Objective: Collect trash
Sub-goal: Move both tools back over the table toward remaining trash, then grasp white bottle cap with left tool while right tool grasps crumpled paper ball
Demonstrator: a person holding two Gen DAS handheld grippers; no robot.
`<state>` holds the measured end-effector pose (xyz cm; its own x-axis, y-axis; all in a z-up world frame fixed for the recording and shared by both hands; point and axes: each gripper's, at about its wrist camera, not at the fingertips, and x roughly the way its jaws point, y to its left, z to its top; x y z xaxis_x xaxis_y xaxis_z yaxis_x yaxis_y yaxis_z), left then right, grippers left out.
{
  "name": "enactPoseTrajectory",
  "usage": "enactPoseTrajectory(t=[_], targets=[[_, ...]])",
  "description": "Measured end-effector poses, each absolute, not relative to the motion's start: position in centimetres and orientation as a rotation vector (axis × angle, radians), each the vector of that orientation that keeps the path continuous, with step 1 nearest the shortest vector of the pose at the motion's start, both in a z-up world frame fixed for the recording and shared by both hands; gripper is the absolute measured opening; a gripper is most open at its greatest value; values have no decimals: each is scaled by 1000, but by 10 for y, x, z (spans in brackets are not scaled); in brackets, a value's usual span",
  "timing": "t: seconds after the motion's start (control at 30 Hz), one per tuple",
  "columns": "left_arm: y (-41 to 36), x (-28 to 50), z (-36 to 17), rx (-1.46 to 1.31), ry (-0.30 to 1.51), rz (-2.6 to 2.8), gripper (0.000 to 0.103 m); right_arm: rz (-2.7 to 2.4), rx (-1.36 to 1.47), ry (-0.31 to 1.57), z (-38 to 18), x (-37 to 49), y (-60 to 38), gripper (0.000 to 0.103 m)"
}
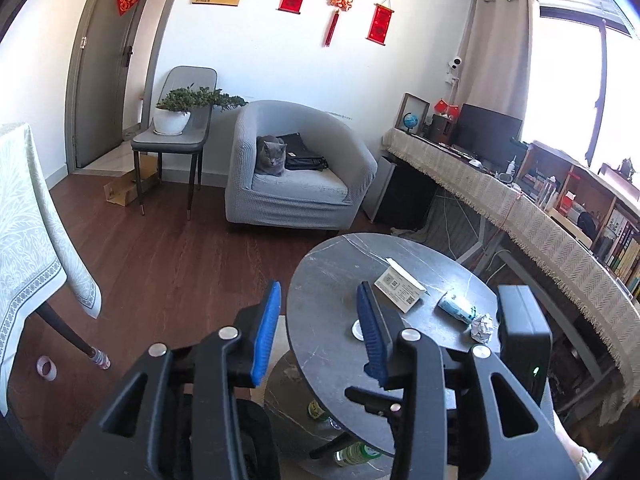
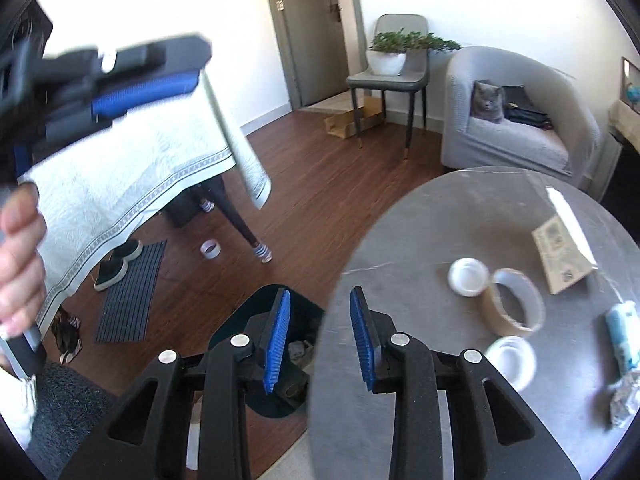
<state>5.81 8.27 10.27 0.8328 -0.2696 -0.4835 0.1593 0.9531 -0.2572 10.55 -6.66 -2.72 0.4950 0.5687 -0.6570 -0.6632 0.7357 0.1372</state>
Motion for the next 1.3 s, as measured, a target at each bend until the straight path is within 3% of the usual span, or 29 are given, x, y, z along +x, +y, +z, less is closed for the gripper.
enactPoseTrajectory(t=[0.2,0.33,0.6,1.3], targets=[[46,68,88,-172,578,-259,51,638,-90,707,-16,111,-120,32],[27,73,74,-158,611,-277,57,571,-64,688,-13,111,-152,50],[-22,84,39,-97,704,-343,63,452,-37,663,-12,116,-209,66],[-91,126,-23,-27,845,-323,68,327,19,730,-38,119,-289,73]])
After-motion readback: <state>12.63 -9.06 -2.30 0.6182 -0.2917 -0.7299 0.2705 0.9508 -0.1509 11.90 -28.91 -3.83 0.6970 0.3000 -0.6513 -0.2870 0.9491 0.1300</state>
